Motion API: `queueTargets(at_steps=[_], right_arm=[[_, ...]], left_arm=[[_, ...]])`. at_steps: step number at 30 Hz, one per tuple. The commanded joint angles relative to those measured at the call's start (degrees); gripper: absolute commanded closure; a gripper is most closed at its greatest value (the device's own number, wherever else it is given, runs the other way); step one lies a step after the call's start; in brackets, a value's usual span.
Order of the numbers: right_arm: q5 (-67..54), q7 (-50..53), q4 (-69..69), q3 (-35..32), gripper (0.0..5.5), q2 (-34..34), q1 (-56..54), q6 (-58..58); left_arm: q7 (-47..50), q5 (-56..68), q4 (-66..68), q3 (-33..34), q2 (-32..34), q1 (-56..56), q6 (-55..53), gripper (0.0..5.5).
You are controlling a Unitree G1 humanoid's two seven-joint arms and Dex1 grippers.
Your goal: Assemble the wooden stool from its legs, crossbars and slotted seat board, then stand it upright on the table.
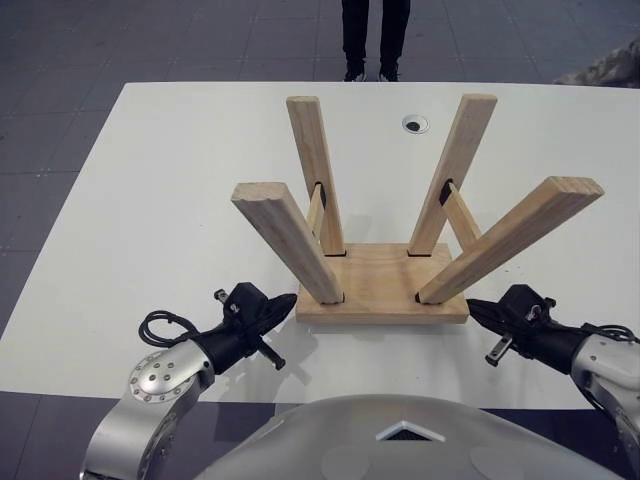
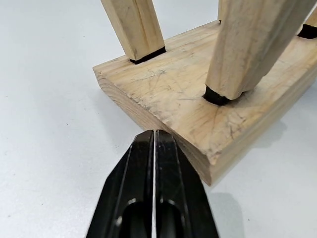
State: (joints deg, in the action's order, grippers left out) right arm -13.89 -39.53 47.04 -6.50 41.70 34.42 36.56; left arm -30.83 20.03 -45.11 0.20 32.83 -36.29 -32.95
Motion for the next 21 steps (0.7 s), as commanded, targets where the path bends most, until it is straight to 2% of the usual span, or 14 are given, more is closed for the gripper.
queueTargets(at_steps=[1,7,17,21], right_arm=[[-4.5,-2.5,4.0,-0.9,5.37,0.5,-1.9,-0.6],[-5.6,-3.1,5.8,-2.3,5.37,1.3,-0.9,-0.1],[-6.5,-6.1,9.3,-3.7,5.37,3.7,3.9,-1.7],[-8.4,-6.6,11.9,-6.3,5.37,3.8,4.9,-1.3]], left_arm=[[-3.9,1.9,-3.2,-2.3,1.6,-0.9,2.1,5.4],[-5.2,3.9,-6.0,1.2,3.0,-1.8,3.0,5.4],[-6.2,4.5,-7.2,3.1,4.3,-3.1,3.9,5.4],[-7.7,4.8,-8.8,2.6,5.4,-5.0,4.5,5.4]])
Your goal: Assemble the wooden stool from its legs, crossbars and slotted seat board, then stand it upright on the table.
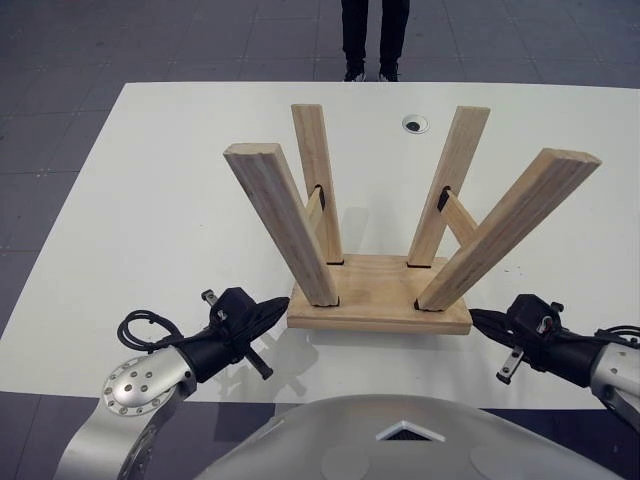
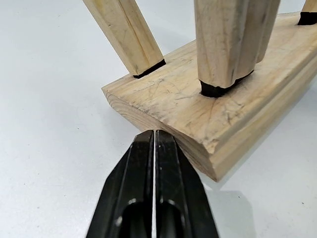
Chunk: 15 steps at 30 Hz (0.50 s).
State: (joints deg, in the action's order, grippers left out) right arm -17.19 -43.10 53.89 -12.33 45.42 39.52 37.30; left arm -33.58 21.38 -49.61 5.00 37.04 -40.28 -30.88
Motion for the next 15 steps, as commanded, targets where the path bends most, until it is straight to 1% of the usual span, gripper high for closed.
queueTargets(at_steps=[1,6,15], right_arm=[[-5.5,-3.2,5.4,-1.2,5.37,0.1,0.0,-2.0],[-7.5,-4.4,5.9,-4.1,5.37,0.8,1.8,-3.2],[-9.5,-6.2,6.1,-5.3,5.37,3.1,6.7,-9.2]], left_arm=[[-5.1,3.8,-4.9,-1.9,1.4,-1.5,2.5,5.4],[-5.7,5.2,-7.3,0.5,1.6,-4.3,2.7,5.4],[-6.2,8.3,-9.8,5.7,2.7,-6.5,2.9,5.4]])
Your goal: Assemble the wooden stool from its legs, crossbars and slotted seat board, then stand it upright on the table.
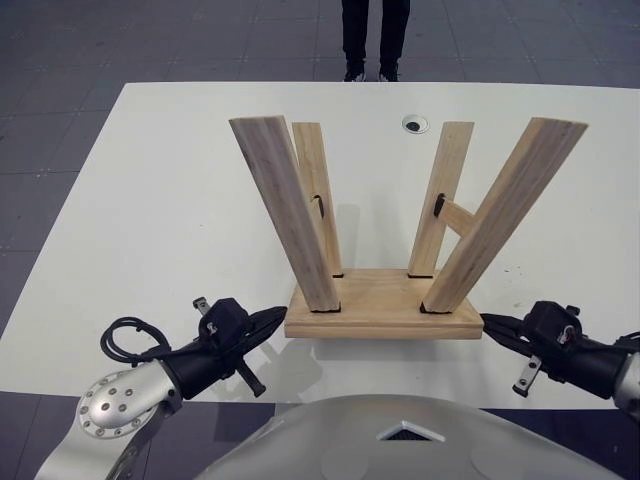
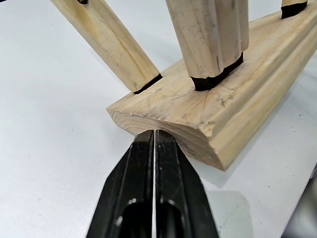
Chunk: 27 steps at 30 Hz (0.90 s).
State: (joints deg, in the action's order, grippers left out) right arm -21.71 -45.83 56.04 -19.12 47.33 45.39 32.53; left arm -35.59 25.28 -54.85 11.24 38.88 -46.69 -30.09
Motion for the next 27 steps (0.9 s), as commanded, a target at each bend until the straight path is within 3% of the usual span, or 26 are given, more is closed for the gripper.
queueTargets(at_steps=[1,21,27], right_arm=[[-5.9,-3.5,4.0,1.3,5.37,1.6,1.6,-5.1],[-10.9,-2.8,3.9,-9.0,5.37,3.9,5.5,-7.9],[-11.7,-3.1,3.9,-8.6,5.37,4.5,4.3,-7.4]], left_arm=[[-4.3,4.7,-4.7,0.0,1.0,-0.5,2.2,5.4],[-3.2,9.0,-5.1,0.9,8.2,-10.5,15.2,5.4],[-1.7,10.5,-5.1,2.6,10.1,-10.2,15.4,5.4]])
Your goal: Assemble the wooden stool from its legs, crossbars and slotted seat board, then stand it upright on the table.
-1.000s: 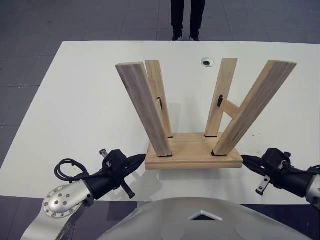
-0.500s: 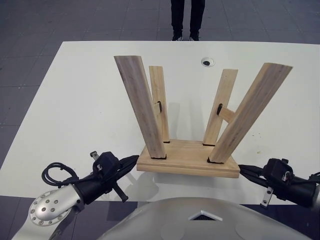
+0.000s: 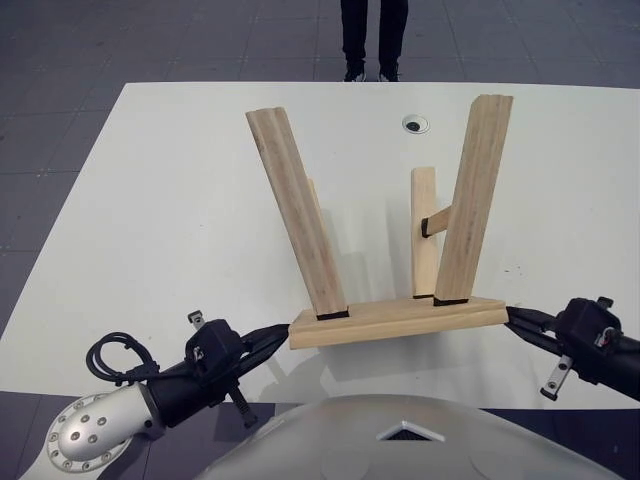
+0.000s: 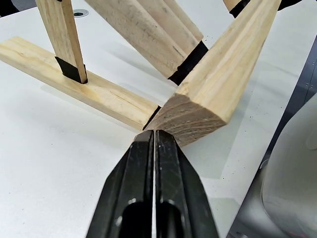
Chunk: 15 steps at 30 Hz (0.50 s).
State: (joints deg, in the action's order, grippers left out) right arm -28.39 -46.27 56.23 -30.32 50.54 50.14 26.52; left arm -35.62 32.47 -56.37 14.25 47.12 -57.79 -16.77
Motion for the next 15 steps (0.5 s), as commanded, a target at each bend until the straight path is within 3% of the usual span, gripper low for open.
queueTargets(at_steps=[1,15], right_arm=[[-5.9,-2.7,3.7,2.8,5.37,1.7,-0.3,-1.9],[-12.3,-1.4,3.8,3.1,5.37,8.3,7.2,-11.5]], left_arm=[[-1.6,3.7,-3.6,0.4,2.0,1.1,1.7,5.4],[-4.0,2.0,-1.5,4.3,-1.2,3.0,-3.7,5.4]])
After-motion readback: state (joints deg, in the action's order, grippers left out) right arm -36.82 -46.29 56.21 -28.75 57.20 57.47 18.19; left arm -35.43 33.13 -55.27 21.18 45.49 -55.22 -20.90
